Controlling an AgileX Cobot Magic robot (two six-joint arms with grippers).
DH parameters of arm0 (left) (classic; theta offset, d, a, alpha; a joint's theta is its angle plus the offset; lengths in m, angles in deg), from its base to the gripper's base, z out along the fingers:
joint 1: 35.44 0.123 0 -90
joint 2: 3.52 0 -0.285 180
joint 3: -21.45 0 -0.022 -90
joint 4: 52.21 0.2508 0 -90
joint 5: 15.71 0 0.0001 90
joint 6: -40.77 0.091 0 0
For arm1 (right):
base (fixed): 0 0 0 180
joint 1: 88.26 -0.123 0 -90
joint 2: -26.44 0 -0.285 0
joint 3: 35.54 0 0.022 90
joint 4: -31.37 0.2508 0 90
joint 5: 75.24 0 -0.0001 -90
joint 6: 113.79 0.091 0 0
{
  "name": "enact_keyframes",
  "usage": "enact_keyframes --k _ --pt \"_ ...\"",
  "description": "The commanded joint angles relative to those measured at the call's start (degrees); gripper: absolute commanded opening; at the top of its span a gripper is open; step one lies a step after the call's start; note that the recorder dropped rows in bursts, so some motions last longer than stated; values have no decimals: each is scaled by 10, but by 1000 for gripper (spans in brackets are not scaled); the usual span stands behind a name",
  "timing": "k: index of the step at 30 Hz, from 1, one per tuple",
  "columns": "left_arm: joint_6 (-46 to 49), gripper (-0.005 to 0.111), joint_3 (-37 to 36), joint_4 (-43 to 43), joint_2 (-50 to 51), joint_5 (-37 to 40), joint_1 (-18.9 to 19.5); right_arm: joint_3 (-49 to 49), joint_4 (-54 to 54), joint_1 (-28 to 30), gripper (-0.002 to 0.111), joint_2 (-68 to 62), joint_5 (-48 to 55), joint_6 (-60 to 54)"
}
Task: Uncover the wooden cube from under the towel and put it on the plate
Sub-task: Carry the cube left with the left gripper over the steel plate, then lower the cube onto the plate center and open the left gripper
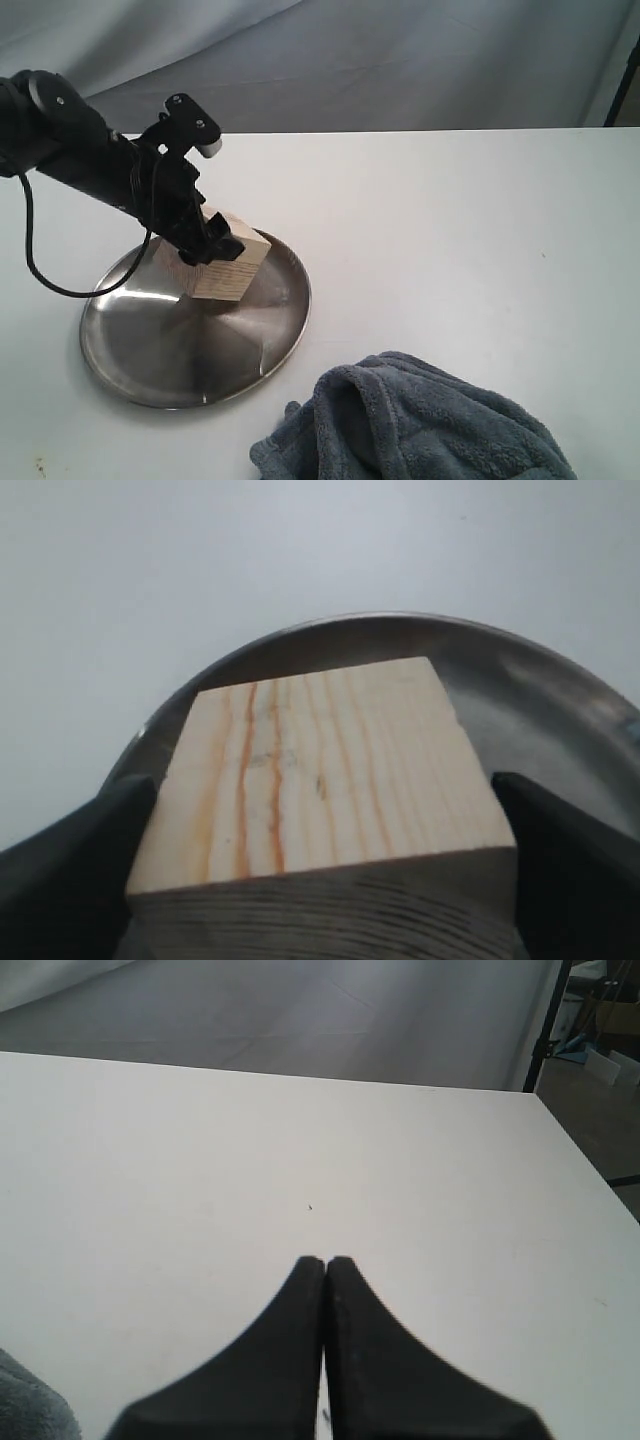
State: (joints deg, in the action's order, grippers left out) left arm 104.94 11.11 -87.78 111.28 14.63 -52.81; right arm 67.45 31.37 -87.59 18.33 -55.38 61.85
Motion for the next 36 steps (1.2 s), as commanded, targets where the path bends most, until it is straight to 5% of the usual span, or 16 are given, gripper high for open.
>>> enact_keyframes --k 1,17,36 --pt "5 0 -25 -18 -18 -82 1 -2 -4 -2 0 3 -2 1" --pt "38 0 -76 -71 -18 -88 1 -2 -4 -2 0 3 -2 1" --pt "30 0 -87 20 -18 58 1 -2 -4 -2 0 3 -2 1"
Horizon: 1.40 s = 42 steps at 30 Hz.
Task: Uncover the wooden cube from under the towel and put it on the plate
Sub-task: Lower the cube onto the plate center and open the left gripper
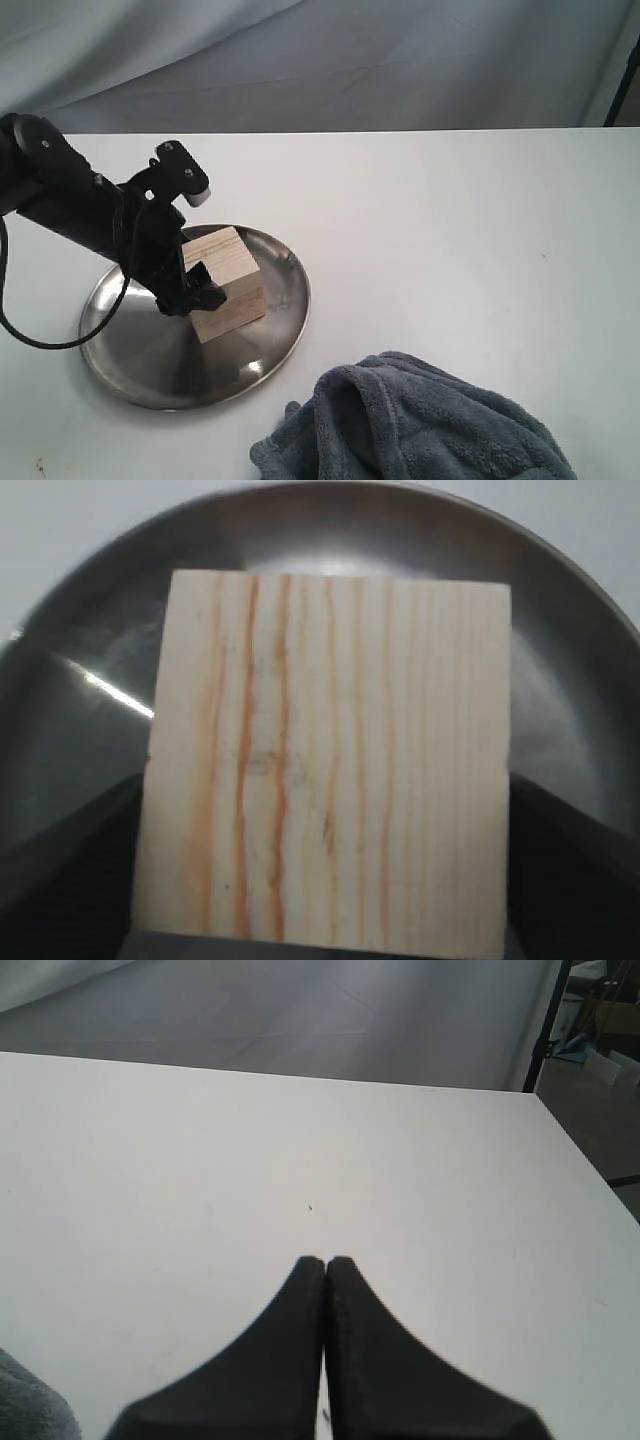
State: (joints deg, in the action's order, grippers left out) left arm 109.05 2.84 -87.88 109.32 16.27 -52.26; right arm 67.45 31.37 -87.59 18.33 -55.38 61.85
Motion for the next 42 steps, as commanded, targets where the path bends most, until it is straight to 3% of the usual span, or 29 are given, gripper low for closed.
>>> enact_keyframes --k 1,8,19,22,26,29,32,42 --pt "-22 1 -5 32 2 42 -4 -2 -4 -2 0 3 -2 1" --pt "-108 1 -5 140 2 41 -4 -2 -4 -2 0 3 -2 1" --pt "-114 4 -4 144 -33 12 -4 -2 -4 -2 0 3 -2 1" --pt "-117 24 -4 144 -43 12 -4 -2 -4 -2 0 3 -2 1" --pt "-132 72 -4 144 -43 12 -4 -2 -4 -2 0 3 -2 1" --pt "-128 89 -4 146 -43 5 -4 -2 -4 -2 0 3 -2 1" --pt "-128 94 -4 158 -43 2 -4 -2 -4 -2 0 3 -2 1" --pt "-129 94 -4 174 -74 -9 -4 -2 -4 -2 0 3 -2 1"
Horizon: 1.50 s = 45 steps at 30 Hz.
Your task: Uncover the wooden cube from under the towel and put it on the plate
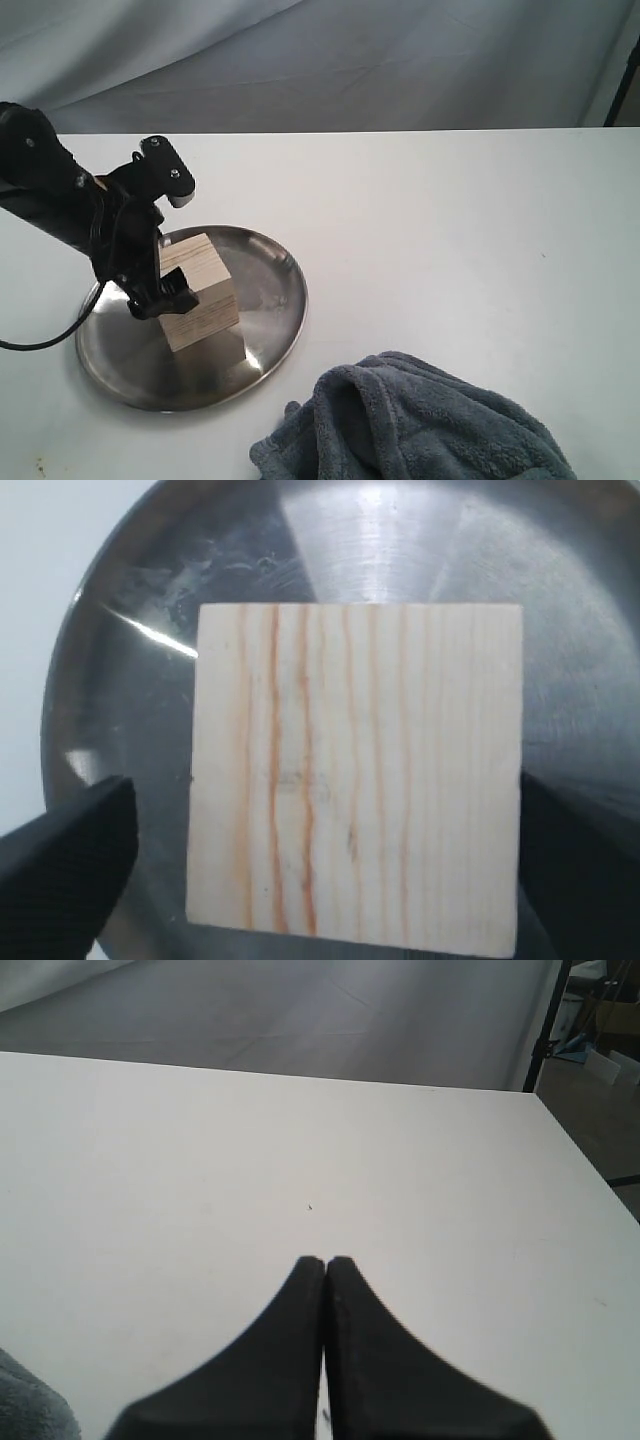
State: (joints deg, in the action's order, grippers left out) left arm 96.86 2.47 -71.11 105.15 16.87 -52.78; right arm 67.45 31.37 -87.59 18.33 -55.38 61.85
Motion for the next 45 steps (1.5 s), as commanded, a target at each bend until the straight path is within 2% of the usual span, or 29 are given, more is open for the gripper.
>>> enact_keyframes --k 1,8,14,21,26,29,32,38,39,45 --pt "-7 94 0 7 -43 -16 1 -2 -4 -2 0 3 -2 1" --pt "-7 94 0 4 -154 -27 1 -2 -4 -2 0 3 -2 1" --pt "-7 94 0 -33 -224 -28 1 -2 -4 -2 0 3 -2 1" --pt "-86 94 0 -37 -294 -25 1 -2 -4 -2 0 3 -2 1" --pt "-95 91 0 -89 -346 -14 1 -2 -4 -2 0 3 -2 1" --pt "-95 77 0 -110 -375 9 1 -2 -4 -2 0 3 -2 1" --pt "-95 57 0 -130 -402 34 1 -2 -4 -2 0 3 -2 1" --pt "-82 4 -14 -202 -468 35 1 -2 -4 -2 0 3 -2 1" --pt "-71 0 -20 -213 -478 32 1 -2 -4 -2 0 3 -2 1" --pt "-66 0 -82 -269 -555 1 1 -2 -4 -2 0 3 -2 1"
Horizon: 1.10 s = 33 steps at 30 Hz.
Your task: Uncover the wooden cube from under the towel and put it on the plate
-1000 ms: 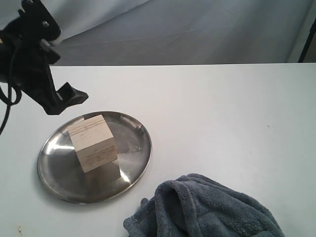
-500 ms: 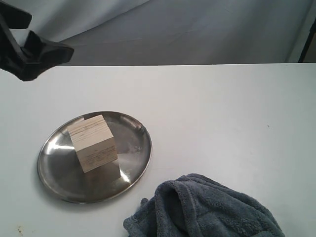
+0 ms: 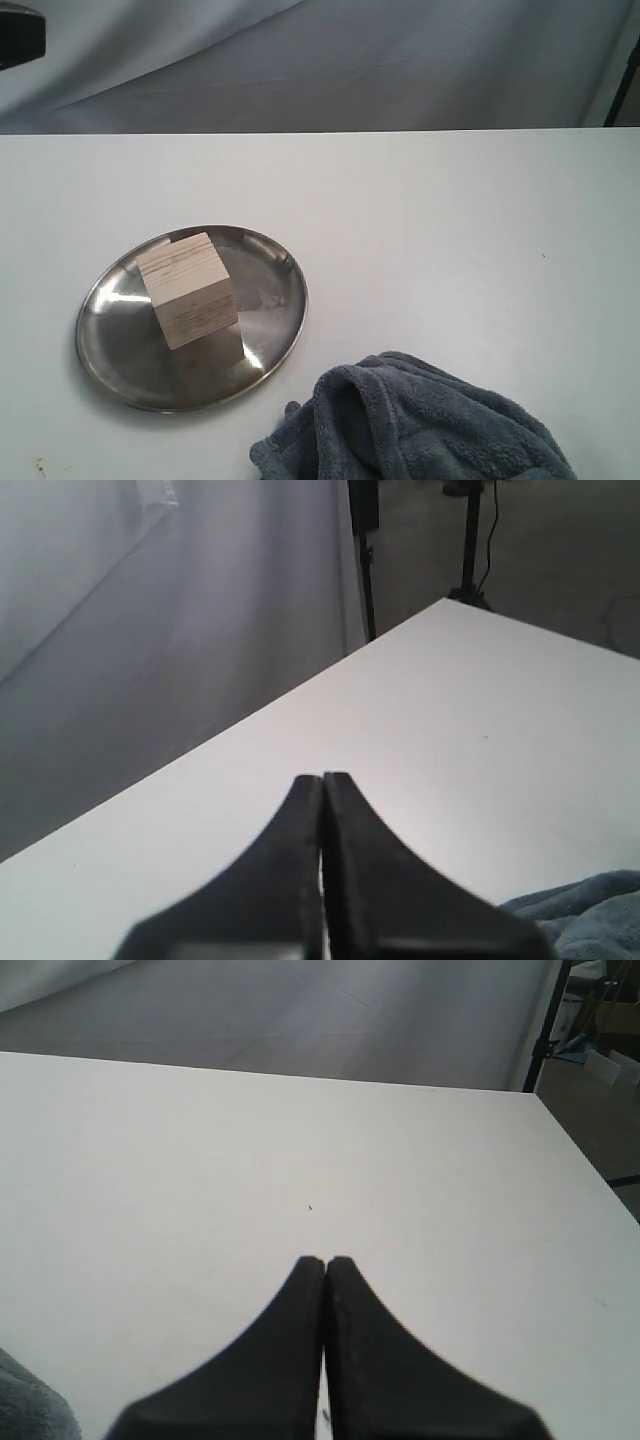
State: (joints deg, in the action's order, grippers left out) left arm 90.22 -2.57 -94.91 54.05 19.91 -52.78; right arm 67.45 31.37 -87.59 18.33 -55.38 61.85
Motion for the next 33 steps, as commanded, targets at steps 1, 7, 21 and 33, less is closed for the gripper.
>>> enact_keyframes --k 1,7,21,33 --pt "1 0 -41 -38 -58 -31 1 -2 -4 -2 0 3 -2 1" --pt "2 0 -59 -39 -122 17 1 -2 -4 -2 0 3 -2 1" --pt "2 0 -59 -28 -191 9 1 -2 -4 -2 0 3 -2 1" --pt "-55 0 -104 32 -340 -95 47 -2 -4 -2 0 3 -2 1"
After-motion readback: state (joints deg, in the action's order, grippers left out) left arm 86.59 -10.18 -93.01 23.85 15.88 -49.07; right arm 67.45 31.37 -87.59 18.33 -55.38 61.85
